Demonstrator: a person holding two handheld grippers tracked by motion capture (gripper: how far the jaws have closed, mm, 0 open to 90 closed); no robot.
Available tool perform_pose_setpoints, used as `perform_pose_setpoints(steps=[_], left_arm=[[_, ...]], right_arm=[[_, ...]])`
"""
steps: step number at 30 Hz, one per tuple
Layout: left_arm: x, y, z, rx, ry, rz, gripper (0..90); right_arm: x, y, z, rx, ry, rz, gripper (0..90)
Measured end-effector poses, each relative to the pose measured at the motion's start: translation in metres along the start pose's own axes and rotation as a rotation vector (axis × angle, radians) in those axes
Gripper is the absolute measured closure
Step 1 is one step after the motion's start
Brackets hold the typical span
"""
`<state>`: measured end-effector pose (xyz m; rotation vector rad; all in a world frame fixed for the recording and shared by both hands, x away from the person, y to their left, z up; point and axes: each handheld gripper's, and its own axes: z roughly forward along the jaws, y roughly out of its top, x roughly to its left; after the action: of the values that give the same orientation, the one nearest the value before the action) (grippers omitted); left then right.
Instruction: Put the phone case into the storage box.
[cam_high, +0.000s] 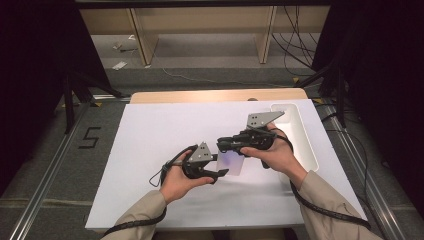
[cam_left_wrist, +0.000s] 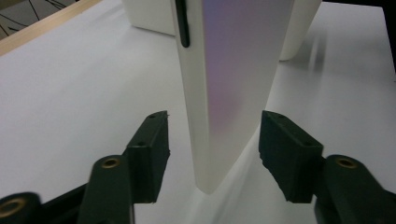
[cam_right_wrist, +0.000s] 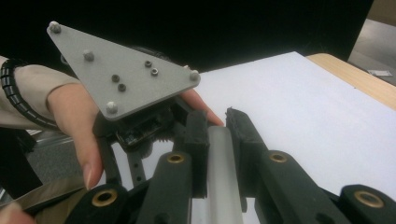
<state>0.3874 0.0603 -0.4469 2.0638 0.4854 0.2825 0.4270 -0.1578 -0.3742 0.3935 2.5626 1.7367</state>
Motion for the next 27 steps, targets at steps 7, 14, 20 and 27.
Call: perform_pose_setpoints(steps=[7,14,20,27], left_arm=[[-0.0005,-0.0002,0.0002,-0.002,-0.024,0.021,56.6],[0.0001,-0.0005,-0.0004,0.005,-0.037,0.039,64.2],[0.0002,0.0011,-0.0020,0.016,-0.056,0.045,69.9],[0.0023,0.0015,-0.0040,0.019,-0.064,0.031,74.1]], right_arm=[[0.0007,-0.0001,0.0009,-0.002,0.008,-0.004,80.0],[0.0011,-0.0009,0.0015,0.000,0.016,-0.006,80.1],[0.0030,0.0005,0.0019,0.006,0.041,-0.026,79.9],[0.0032,0.0004,0.0019,0.003,0.061,-0.023,79.0]])
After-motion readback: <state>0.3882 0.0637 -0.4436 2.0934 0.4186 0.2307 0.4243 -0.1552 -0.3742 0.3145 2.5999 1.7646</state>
